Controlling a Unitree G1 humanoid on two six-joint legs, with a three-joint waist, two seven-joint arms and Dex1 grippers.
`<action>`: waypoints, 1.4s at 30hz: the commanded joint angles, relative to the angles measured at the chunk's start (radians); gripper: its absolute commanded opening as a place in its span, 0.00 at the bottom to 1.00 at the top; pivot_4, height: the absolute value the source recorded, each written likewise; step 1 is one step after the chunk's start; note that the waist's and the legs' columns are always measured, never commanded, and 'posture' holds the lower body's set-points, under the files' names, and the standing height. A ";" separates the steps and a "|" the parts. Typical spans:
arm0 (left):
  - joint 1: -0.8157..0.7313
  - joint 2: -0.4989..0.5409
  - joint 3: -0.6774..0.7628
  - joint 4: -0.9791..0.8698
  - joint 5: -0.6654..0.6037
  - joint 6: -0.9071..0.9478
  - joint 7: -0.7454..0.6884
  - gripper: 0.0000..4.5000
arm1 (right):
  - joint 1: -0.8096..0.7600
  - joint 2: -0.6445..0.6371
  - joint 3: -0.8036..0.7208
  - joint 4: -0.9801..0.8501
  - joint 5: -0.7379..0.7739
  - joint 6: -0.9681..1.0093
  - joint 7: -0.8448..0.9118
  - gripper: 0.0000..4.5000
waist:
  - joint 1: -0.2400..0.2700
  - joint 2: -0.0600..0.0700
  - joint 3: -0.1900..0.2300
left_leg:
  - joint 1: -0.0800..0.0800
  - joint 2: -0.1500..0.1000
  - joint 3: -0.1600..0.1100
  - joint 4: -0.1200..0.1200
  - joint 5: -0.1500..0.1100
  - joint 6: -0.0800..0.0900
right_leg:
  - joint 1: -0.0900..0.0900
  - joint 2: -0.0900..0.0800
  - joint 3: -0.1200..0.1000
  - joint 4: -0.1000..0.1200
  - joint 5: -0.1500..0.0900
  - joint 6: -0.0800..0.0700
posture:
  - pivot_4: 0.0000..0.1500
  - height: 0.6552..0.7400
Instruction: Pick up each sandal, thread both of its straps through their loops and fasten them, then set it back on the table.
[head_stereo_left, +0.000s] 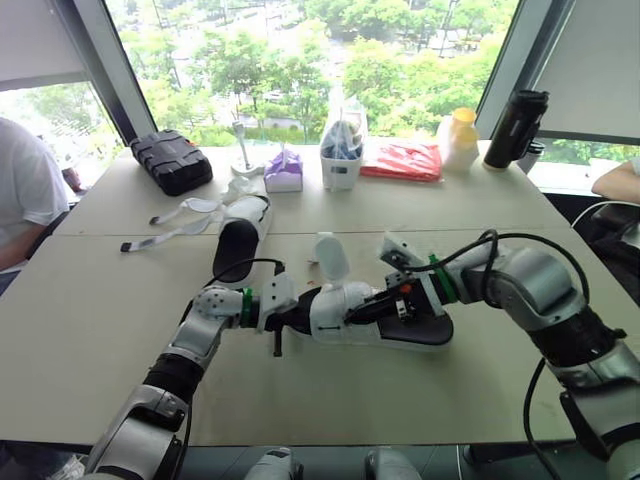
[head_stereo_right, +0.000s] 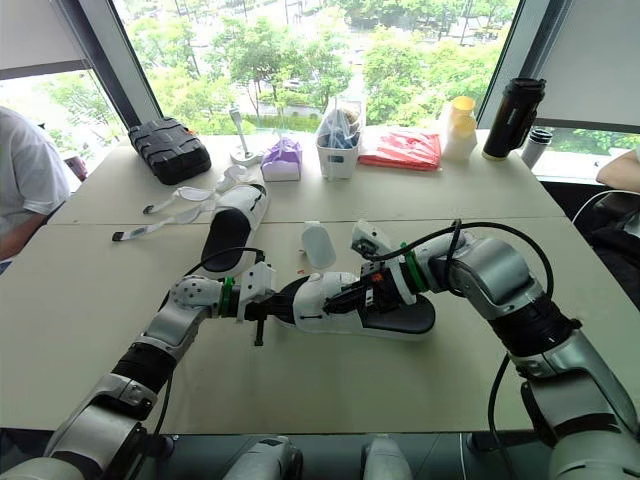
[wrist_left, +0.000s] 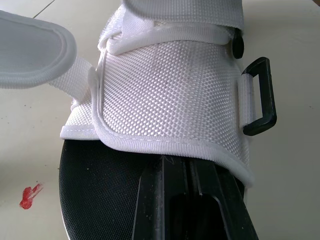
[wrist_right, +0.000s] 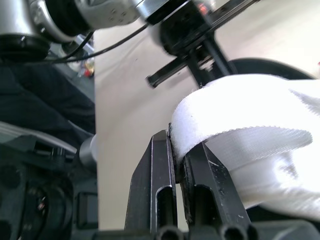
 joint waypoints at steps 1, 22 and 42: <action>0.046 0.000 -0.065 0.056 0.084 0.030 0.017 0.00 | -0.035 0.037 -0.033 0.076 -0.041 -0.022 -0.031 0.16 | 0.002 0.000 0.000 | 0.000 0.000 0.000 0.000 0.000 0.000 | 0.000 0.000 0.000 0.000 0.000 0.000 | 1.00 1.00; 0.079 0.004 -0.063 0.001 0.069 0.063 0.030 0.00 | -0.181 0.223 -0.234 0.443 -0.117 -0.034 -0.229 0.99 | 0.005 0.001 -0.003 | -0.002 -0.002 0.000 -0.001 0.000 0.000 | -0.003 0.000 0.001 0.000 0.000 0.000 | 1.00 1.00; 0.092 0.012 -0.062 -0.019 0.067 0.066 0.044 0.00 | -0.251 0.288 -0.151 0.774 -0.327 -0.175 -0.069 0.99 | -0.004 0.002 -0.003 | -0.002 -0.003 0.000 -0.001 0.000 0.000 | -0.003 0.000 0.001 0.001 0.000 -0.001 | 1.00 1.00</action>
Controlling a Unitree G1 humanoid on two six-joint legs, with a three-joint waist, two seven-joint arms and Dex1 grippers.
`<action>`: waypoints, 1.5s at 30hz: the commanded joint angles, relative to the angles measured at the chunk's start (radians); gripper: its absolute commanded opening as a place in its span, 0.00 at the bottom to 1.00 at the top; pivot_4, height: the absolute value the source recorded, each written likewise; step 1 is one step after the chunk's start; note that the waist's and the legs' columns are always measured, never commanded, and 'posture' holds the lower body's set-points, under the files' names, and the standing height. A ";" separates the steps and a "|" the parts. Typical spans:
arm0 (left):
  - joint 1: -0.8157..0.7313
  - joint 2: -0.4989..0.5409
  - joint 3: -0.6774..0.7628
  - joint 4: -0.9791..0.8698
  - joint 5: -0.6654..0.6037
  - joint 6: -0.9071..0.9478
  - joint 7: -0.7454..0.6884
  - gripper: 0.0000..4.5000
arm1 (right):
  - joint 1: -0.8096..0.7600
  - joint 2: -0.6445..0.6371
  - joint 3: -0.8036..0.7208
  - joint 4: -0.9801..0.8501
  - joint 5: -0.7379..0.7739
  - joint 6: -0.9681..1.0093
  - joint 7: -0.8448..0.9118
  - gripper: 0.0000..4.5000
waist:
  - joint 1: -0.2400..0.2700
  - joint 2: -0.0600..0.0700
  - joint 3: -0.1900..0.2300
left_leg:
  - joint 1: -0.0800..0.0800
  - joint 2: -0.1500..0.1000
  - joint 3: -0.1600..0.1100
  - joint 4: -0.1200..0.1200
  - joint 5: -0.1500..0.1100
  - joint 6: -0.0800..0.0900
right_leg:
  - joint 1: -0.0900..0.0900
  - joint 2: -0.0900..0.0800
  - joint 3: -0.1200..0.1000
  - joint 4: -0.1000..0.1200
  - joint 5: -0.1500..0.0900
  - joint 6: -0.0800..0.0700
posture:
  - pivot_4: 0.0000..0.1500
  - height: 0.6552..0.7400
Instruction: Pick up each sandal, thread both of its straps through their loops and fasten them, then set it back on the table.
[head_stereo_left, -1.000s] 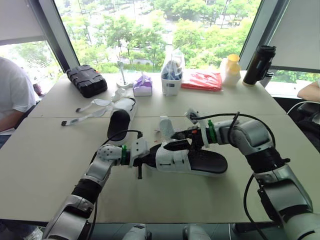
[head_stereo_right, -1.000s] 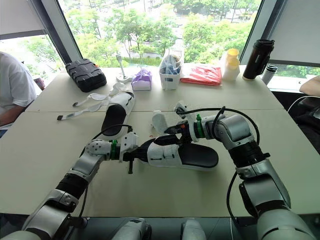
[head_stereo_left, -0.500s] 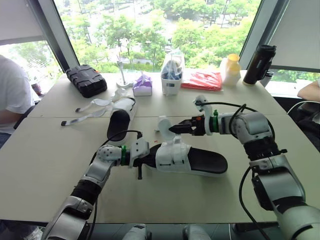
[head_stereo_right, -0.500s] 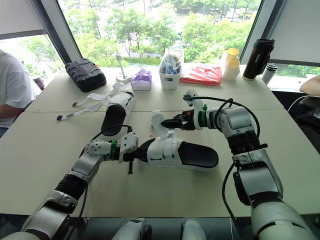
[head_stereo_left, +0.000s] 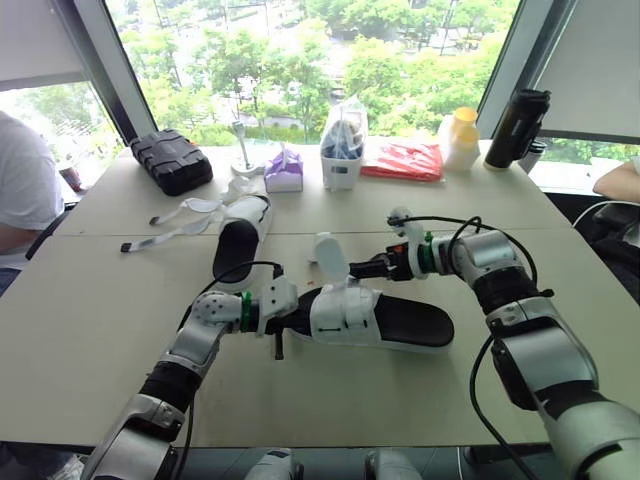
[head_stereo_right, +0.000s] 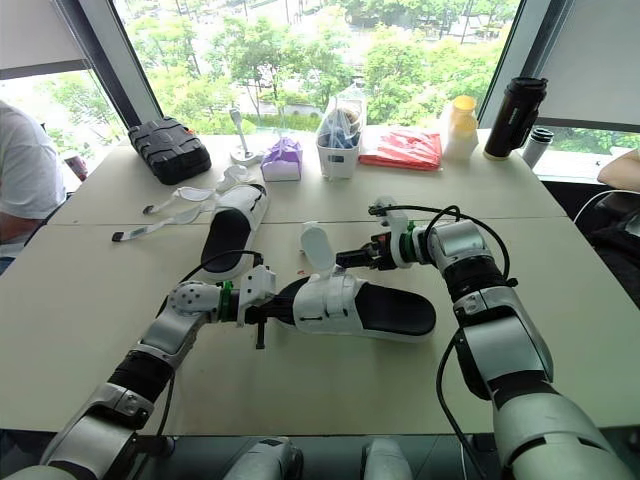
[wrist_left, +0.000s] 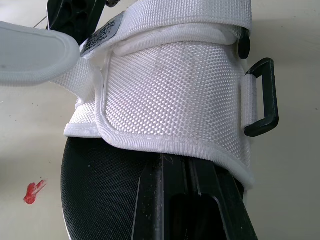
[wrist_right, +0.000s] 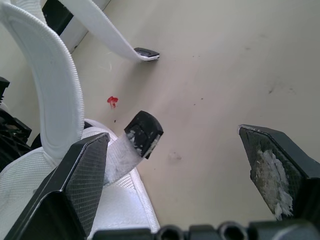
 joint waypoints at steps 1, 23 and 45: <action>0.042 0.002 -0.061 0.055 0.067 0.051 0.001 0.00 | -0.023 0.016 -0.002 -0.044 -0.007 -0.001 0.032 0.99 | -0.001 0.000 0.000 | 0.000 0.000 0.000 0.000 0.000 0.000 | 0.000 0.000 0.000 0.000 0.000 0.000 | 1.00 1.00; 0.047 0.002 -0.058 0.051 0.068 0.055 0.003 0.00 | -0.061 -0.012 -0.195 -0.175 0.101 0.219 0.027 0.00 | -0.014 0.001 0.000 | -0.001 0.000 -0.002 -0.001 0.000 0.000 | -0.001 0.000 0.000 0.001 0.000 0.000 | 1.00 1.00; 0.071 0.015 -0.108 0.029 0.103 0.071 -0.045 0.00 | -0.046 -0.056 -0.246 -0.378 0.221 0.257 -0.088 0.00 | -0.016 0.003 0.000 | -0.001 0.001 -0.001 -0.001 0.000 0.000 | -0.001 -0.001 0.000 0.000 0.000 0.000 | 1.00 1.00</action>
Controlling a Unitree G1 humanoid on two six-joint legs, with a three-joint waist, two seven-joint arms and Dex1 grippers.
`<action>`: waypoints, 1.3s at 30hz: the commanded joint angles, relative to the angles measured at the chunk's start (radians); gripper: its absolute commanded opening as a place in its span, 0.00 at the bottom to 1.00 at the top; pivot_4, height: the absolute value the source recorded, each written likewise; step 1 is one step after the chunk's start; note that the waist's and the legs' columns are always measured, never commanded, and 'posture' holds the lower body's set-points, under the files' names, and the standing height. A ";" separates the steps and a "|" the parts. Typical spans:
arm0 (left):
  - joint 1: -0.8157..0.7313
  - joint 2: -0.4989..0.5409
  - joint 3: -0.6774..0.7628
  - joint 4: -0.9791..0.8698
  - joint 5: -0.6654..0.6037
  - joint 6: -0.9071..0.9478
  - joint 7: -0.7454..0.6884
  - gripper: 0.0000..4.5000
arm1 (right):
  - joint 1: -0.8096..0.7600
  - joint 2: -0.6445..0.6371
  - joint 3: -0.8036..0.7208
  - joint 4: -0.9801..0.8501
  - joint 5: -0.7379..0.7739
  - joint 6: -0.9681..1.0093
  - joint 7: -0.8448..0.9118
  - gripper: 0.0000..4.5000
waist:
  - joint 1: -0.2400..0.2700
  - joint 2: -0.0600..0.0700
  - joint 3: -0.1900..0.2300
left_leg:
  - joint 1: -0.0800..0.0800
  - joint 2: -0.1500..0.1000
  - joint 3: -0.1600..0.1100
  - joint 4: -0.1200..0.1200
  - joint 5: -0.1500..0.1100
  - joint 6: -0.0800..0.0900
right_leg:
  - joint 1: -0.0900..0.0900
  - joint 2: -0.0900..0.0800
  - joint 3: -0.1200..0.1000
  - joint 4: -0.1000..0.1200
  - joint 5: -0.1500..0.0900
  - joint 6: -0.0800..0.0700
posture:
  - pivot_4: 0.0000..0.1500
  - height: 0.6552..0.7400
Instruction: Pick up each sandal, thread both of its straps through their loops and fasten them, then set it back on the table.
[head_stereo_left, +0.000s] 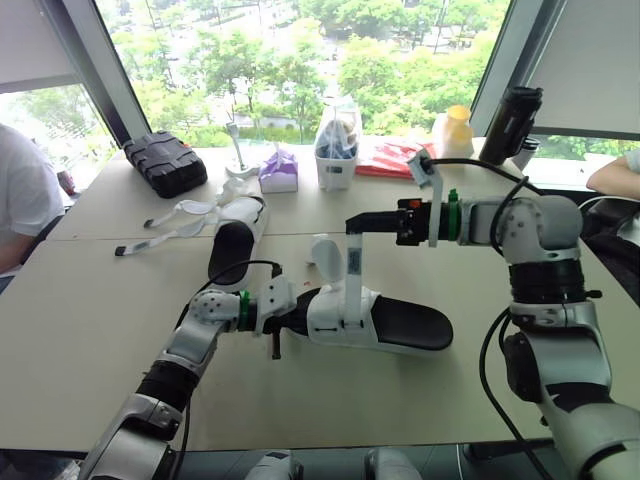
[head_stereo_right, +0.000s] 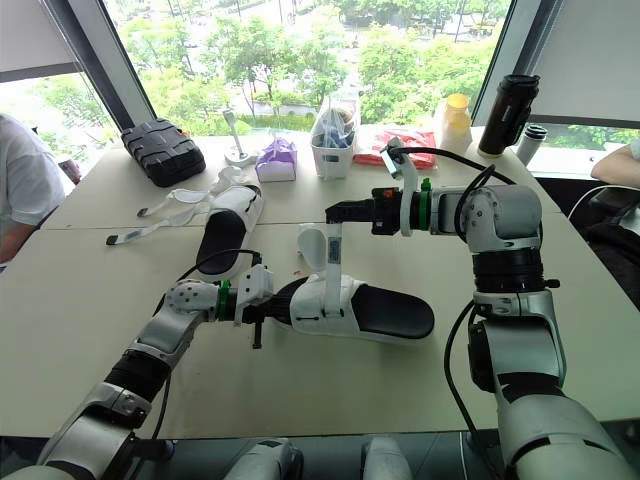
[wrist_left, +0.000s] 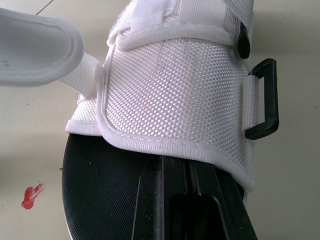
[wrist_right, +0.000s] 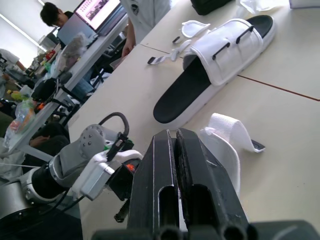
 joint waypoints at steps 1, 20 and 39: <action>0.066 0.005 -0.115 0.048 0.091 0.043 -0.031 0.00 | -0.049 -0.010 0.017 0.077 -0.045 -0.100 -0.005 0.00 | 0.000 0.000 0.000 | 0.000 0.000 0.000 0.000 0.000 0.000 | 0.000 0.000 0.000 0.000 0.000 0.000 | 1.00 1.00; 0.088 0.017 -0.108 0.013 0.093 0.053 -0.022 0.00 | 0.022 0.014 0.206 0.348 -0.256 -0.316 0.055 0.00 | -0.007 0.001 0.000 | 0.000 0.000 0.000 0.000 0.000 0.000 | 0.000 0.000 0.000 0.000 0.000 0.000 | 1.00 1.00; 0.084 0.010 -0.104 0.019 0.096 0.052 -0.017 0.00 | 0.160 0.020 0.278 0.164 -0.327 -0.373 0.073 0.32 | -0.007 0.003 -0.003 | 0.001 0.000 0.000 -0.001 0.000 0.000 | 0.000 0.000 0.000 0.000 0.000 0.000 | 1.00 1.00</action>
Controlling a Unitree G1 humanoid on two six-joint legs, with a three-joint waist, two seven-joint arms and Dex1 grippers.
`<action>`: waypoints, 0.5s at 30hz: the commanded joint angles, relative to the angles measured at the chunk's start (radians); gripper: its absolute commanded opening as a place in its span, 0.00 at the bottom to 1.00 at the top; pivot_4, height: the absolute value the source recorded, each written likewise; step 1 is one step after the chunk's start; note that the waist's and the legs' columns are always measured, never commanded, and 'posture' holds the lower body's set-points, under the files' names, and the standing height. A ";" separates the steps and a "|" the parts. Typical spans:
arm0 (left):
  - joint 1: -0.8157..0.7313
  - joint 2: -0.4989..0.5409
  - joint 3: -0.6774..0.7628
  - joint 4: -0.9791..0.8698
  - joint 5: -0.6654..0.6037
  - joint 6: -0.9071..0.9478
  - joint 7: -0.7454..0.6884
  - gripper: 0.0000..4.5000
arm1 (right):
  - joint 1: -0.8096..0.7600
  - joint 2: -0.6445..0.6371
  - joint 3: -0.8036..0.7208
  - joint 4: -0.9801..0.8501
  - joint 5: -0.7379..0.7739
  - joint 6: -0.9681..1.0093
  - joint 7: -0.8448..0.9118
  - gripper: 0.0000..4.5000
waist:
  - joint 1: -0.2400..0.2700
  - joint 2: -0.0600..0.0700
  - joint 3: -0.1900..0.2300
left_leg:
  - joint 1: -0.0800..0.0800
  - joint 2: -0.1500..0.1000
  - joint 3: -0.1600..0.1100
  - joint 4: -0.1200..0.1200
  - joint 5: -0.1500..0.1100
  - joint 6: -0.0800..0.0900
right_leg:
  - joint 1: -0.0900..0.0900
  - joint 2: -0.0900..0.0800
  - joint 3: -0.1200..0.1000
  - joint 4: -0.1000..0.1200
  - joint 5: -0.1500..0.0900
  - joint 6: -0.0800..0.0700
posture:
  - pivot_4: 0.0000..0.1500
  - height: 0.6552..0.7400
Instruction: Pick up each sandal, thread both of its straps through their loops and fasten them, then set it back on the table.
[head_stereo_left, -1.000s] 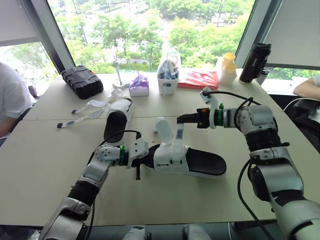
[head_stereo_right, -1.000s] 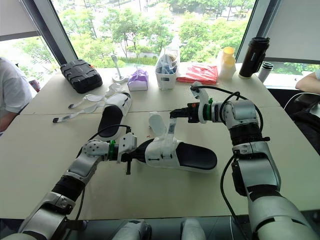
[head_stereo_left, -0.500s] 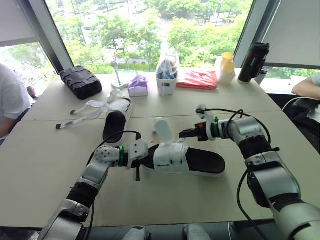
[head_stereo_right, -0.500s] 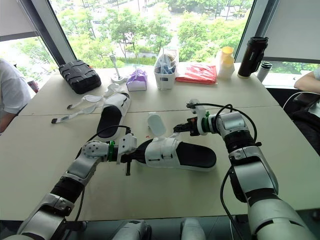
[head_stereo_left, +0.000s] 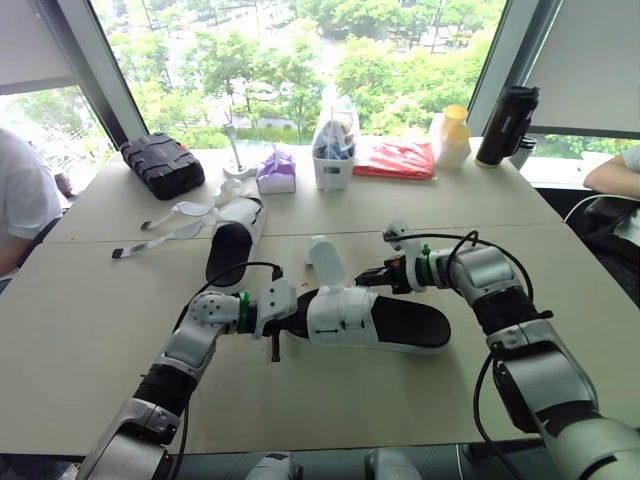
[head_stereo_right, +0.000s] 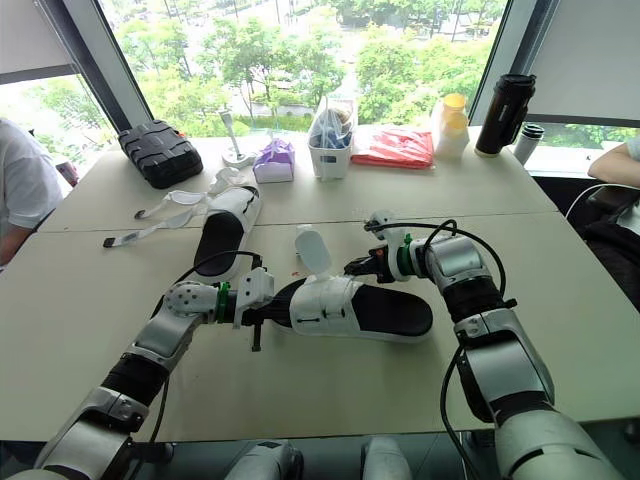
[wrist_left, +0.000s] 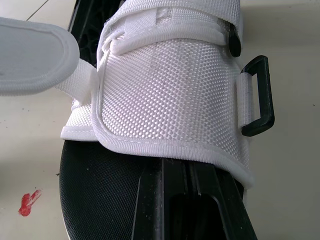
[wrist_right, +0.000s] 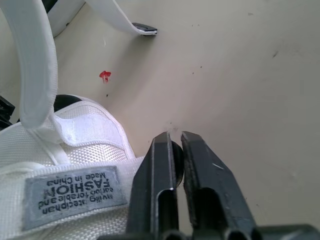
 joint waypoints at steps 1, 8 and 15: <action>0.063 0.004 -0.103 0.062 0.079 0.044 -0.023 0.00 | 0.017 -0.019 0.032 -0.067 -0.029 -0.053 0.026 0.42 | 0.000 0.002 -0.001 | 0.000 0.000 0.000 0.000 0.000 0.000 | 0.000 0.000 0.000 0.000 0.000 0.000 | 1.00 1.00; 0.062 0.003 -0.100 0.063 0.080 0.045 -0.019 0.00 | 0.006 -0.038 0.007 -0.089 -0.069 -0.178 0.010 0.74 | -0.002 0.003 -0.002 | 0.000 0.000 0.000 -0.001 0.000 0.000 | 0.000 0.000 0.000 0.000 0.000 0.000 | 1.00 1.00; 0.057 0.002 -0.100 0.070 0.081 0.040 -0.019 0.00 | -0.184 0.001 -0.142 -0.018 0.052 -0.036 0.000 0.74 | -0.002 0.004 -0.002 | 0.000 0.000 0.000 -0.001 0.000 0.000 | 0.000 0.000 0.000 0.000 0.000 0.000 | 1.00 1.00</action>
